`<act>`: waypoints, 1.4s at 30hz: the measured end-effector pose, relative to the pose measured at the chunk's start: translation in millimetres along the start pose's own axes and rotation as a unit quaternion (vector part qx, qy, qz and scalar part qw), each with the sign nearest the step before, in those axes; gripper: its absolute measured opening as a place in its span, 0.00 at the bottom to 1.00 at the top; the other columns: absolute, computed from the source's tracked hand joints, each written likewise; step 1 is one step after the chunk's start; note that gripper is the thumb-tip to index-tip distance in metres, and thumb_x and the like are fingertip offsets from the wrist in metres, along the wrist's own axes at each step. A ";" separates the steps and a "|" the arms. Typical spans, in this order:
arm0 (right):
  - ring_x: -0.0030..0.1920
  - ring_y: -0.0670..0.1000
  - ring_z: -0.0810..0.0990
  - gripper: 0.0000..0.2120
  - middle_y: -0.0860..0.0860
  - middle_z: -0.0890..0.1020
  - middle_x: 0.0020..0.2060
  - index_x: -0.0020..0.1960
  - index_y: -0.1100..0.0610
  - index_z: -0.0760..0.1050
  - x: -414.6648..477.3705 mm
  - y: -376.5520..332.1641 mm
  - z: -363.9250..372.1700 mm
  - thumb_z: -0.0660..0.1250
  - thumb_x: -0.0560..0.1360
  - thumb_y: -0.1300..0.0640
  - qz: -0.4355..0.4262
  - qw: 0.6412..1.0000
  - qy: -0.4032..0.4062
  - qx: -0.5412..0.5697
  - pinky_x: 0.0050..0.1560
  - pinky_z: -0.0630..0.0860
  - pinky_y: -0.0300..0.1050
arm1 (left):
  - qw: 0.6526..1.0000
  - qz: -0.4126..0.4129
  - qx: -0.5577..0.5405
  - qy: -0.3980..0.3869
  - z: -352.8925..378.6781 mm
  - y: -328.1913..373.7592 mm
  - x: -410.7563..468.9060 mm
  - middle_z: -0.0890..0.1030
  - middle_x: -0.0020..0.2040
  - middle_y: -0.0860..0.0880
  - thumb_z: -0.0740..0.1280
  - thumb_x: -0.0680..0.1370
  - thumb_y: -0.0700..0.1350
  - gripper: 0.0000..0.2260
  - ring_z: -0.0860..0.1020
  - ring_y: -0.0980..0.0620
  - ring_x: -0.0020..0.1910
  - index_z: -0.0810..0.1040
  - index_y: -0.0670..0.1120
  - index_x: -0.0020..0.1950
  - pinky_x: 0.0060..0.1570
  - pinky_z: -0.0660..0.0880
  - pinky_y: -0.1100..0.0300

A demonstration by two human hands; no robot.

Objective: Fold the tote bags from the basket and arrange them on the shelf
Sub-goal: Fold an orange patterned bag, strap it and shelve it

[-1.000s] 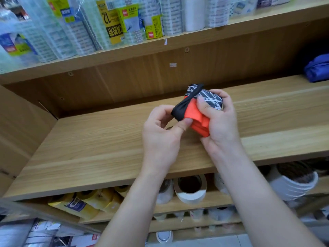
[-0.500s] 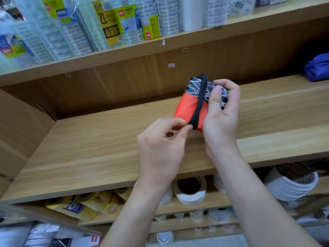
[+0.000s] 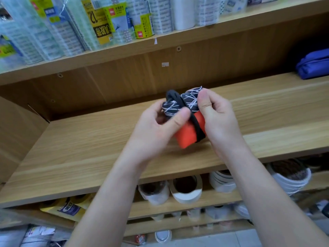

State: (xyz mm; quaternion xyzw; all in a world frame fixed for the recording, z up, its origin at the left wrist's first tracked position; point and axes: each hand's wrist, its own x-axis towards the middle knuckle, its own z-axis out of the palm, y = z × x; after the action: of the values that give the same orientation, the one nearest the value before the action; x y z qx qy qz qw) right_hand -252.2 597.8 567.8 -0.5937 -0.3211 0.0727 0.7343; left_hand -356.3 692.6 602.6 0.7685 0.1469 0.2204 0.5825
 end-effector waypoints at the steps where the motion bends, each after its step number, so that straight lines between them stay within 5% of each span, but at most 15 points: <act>1: 0.44 0.46 0.80 0.15 0.51 0.84 0.42 0.50 0.58 0.80 0.4 1.2 -3.5 0.56 0.84 0.54 -0.015 1.000 -0.012 -0.007 0.47 0.76 0.41 | 1.000 0.002 0.003 -0.006 -4.9 2.5 3.7 0.83 0.41 0.56 0.68 0.71 0.55 0.15 0.79 0.61 0.39 0.80 0.48 0.52 0.39 0.74 0.67; 5: 0.49 0.43 0.81 0.12 0.45 0.84 0.47 0.56 0.49 0.78 0.5 5.1 -12.5 0.57 0.80 0.50 -0.010 0.994 -0.071 -0.080 0.54 0.76 0.43 | 0.998 0.000 0.019 -0.061 -14.9 6.4 16.8 0.83 0.37 0.52 0.68 0.76 0.48 0.10 0.78 0.59 0.35 0.83 0.43 0.51 0.33 0.72 0.65; 10: 0.62 0.44 0.78 0.18 0.48 0.80 0.62 0.70 0.47 0.71 3.2 3.5 -32.4 0.59 0.81 0.48 0.082 0.977 -0.170 -0.103 0.64 0.73 0.44 | 0.994 0.008 0.034 -0.106 -10.9 0.0 21.3 0.86 0.46 0.50 0.69 0.77 0.38 0.09 0.83 0.56 0.46 0.81 0.49 0.55 0.46 0.78 0.64; 15: 0.44 0.54 0.83 0.18 0.54 0.83 0.54 0.62 0.47 0.78 -2.2 -6.7 -77.2 0.69 0.72 0.54 0.219 0.961 -0.163 0.034 0.37 0.79 0.41 | 0.979 0.150 0.124 -0.052 -7.0 -6.0 30.2 0.84 0.50 0.59 0.71 0.76 0.37 0.13 0.81 0.61 0.53 0.80 0.53 0.56 0.55 0.77 0.63; 18: 0.52 0.56 0.84 0.17 0.55 0.83 0.55 0.54 0.54 0.82 -0.5 -8.8 -91.3 0.68 0.72 0.72 0.163 0.975 -0.152 0.020 0.51 0.81 0.44 | 0.963 0.211 0.137 -0.098 0.8 -8.3 36.0 0.81 0.55 0.49 0.72 0.72 0.33 0.14 0.79 0.52 0.58 0.81 0.46 0.54 0.58 0.76 0.58; 21: 0.56 0.54 0.83 0.10 0.56 0.82 0.56 0.46 0.60 0.83 -0.9 -6.2 -94.7 0.66 0.73 0.71 0.134 0.986 -0.037 0.093 0.55 0.80 0.47 | 0.982 0.138 0.085 -0.100 8.4 -8.6 44.3 0.78 0.61 0.49 0.74 0.69 0.31 0.16 0.78 0.54 0.61 0.84 0.51 0.48 0.57 0.75 0.59; 25: 0.49 0.48 0.84 0.10 0.48 0.84 0.49 0.41 0.53 0.83 -0.5 3.5 -96.6 0.76 0.68 0.67 0.046 0.995 0.076 -0.039 0.55 0.79 0.44 | 0.988 -0.037 -0.047 -0.143 24.7 -10.3 54.5 0.80 0.59 0.47 0.72 0.71 0.39 0.12 0.82 0.48 0.56 0.81 0.50 0.51 0.55 0.79 0.51; 28: 0.40 0.47 0.83 0.14 0.46 0.81 0.40 0.43 0.51 0.78 0.3 2.1 -106.0 0.77 0.68 0.67 0.031 0.994 0.071 -0.081 0.47 0.80 0.39 | 0.993 -0.070 -0.030 -0.095 46.9 -14.9 71.0 0.82 0.52 0.43 0.75 0.71 0.36 0.17 0.84 0.48 0.45 0.74 0.48 0.54 0.43 0.80 0.55; 30: 0.40 0.48 0.82 0.14 0.48 0.80 0.41 0.45 0.49 0.76 4.7 4.1 -122.2 0.76 0.69 0.65 0.049 0.986 0.044 -0.151 0.48 0.80 0.40 | 0.994 -0.081 -0.040 -0.068 59.3 -17.7 85.9 0.85 0.46 0.44 0.74 0.69 0.30 0.20 0.84 0.46 0.44 0.74 0.47 0.54 0.48 0.80 0.49; 35: 0.48 0.46 0.82 0.12 0.47 0.83 0.46 0.54 0.46 0.78 30.4 -4.1 -175.2 0.70 0.75 0.61 0.116 0.955 -0.029 -0.271 0.55 0.79 0.47 | 0.994 -0.098 -0.055 -0.001 92.7 -18.2 131.6 0.85 0.50 0.44 0.76 0.65 0.28 0.20 0.83 0.46 0.51 0.80 0.44 0.53 0.60 0.77 0.48; 38: 0.51 0.45 0.81 0.19 0.45 0.81 0.51 0.66 0.48 0.74 53.1 -9.3 -199.6 0.69 0.77 0.59 0.138 0.943 -0.046 -0.300 0.59 0.78 0.49 | 0.996 0.003 0.083 0.032 118.1 -16.4 152.5 0.81 0.45 0.53 0.77 0.65 0.32 0.17 0.79 0.52 0.47 0.79 0.49 0.47 0.55 0.76 0.59; 42: 0.52 0.49 0.81 0.24 0.49 0.81 0.55 0.70 0.46 0.70 84.6 1.2 -222.2 0.69 0.77 0.58 0.149 0.933 -0.062 -0.321 0.61 0.76 0.53 | 0.911 0.237 0.333 0.061 146.1 -29.7 174.0 0.78 0.47 0.55 0.74 0.66 0.35 0.16 0.76 0.47 0.48 0.79 0.51 0.48 0.47 0.63 0.62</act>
State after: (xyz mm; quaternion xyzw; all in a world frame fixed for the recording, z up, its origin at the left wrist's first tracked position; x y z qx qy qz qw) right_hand -61.7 456.0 579.5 -0.8330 -0.2803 0.1107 0.4639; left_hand -131.4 663.5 570.5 0.9150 0.0609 0.3369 0.2135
